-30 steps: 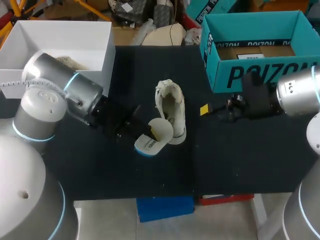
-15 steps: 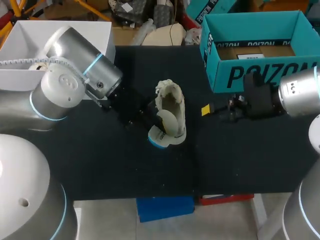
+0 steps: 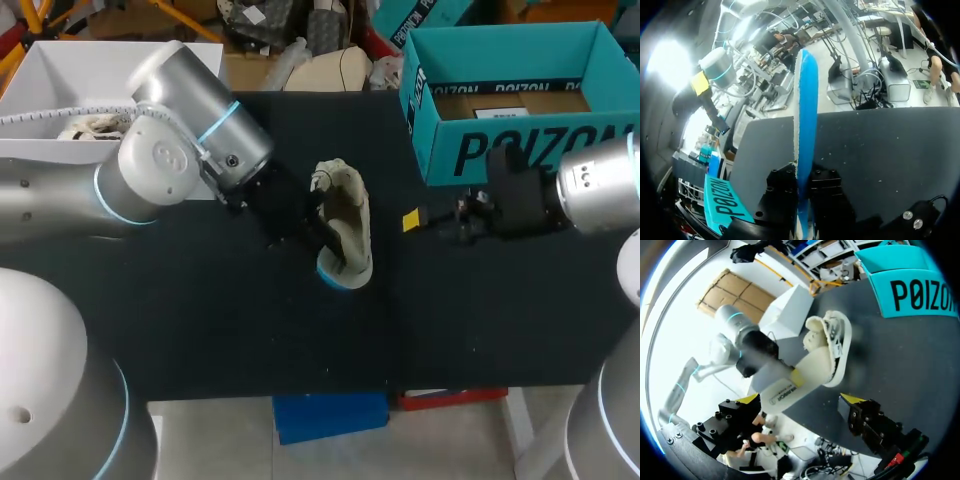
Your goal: Take the shoe out of the shoebox, open the shoe tongue, remove and reinsert the insole, then place the shoe into the shoebox
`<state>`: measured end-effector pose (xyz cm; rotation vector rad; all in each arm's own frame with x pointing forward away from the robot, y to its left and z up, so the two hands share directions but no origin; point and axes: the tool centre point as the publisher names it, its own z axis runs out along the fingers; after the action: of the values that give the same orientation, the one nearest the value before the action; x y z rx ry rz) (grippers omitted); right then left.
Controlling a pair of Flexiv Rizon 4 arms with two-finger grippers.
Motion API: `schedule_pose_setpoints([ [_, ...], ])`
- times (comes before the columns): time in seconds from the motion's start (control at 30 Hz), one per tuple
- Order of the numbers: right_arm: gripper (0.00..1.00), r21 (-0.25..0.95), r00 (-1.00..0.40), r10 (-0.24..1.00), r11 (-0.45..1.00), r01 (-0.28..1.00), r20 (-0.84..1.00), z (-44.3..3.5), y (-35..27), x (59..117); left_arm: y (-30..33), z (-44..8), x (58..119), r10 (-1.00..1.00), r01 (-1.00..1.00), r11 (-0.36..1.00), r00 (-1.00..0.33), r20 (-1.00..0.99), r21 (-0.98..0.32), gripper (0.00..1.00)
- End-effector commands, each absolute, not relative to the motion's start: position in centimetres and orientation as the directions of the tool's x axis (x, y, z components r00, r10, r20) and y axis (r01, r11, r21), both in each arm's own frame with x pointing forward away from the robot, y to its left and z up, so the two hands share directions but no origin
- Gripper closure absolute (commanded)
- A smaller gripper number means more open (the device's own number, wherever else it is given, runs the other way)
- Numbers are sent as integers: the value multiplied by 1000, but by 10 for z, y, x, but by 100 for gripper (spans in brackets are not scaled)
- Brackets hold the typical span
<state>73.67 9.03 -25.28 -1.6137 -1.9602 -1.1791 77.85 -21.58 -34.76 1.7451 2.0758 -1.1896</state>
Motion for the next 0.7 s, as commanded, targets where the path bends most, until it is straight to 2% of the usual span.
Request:
schedule_pose_setpoints([
  [0.03, 0, 378, -296, 644, 11, 926, 705, -252, 91, 737, -226, -362, 791, 735, 894, 1, -304, -606, -448, 100],
  [0.4, 0, 378, -296, 644, 11, 926, 705, -252, 91, 737, -229, -379, 818, 671, 882, 42, -373, -641, -469, 100],
  [0.7, 0, 378, -296, 644, 11, 926, 705, -252, 91, 737, -225, -382, 840, 635, 901, 102, -385, -670, -422, 100],
])
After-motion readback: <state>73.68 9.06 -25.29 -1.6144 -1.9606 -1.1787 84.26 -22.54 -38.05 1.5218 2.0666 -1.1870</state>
